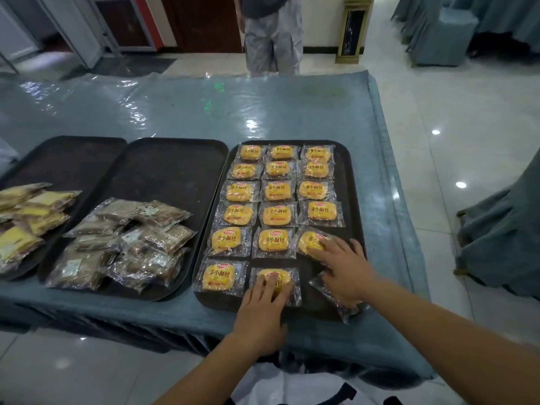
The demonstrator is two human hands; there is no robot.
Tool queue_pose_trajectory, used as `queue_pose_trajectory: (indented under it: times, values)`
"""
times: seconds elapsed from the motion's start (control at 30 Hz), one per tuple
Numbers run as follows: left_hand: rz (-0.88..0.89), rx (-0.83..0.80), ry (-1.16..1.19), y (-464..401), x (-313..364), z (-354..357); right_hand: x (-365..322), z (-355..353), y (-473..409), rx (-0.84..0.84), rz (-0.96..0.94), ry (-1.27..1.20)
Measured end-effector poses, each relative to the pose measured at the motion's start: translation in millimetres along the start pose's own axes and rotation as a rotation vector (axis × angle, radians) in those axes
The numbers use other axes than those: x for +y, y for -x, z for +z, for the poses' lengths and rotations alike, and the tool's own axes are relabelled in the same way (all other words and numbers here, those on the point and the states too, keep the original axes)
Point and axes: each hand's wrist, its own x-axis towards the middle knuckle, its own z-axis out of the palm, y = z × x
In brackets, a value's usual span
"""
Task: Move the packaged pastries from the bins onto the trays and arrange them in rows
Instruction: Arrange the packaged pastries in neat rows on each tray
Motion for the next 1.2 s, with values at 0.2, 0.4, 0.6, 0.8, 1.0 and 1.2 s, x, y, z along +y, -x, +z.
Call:
queue_pose_trajectory:
  times: [0.2,0.4,0.6,0.8,1.0,1.2]
  values:
    - [-0.002,0.053,0.078,1,-2,14,-22,31,2,0.099,0.171,-0.042]
    - [0.005,0.088,0.1,1,-4,17,-25,18,-27,0.113,0.21,-0.016]
    - [0.003,0.135,0.122,3,-6,21,-7,14,-25,0.099,0.11,-0.1]
    - [-0.051,0.202,0.202,10,-11,16,-4,13,19,0.297,0.264,-0.336]
    - [-0.033,0.158,0.173,12,-13,27,36,35,86,0.305,0.249,-0.43]
    - [-0.044,0.183,0.166,8,-14,21,30,42,105,0.255,0.18,-0.466]
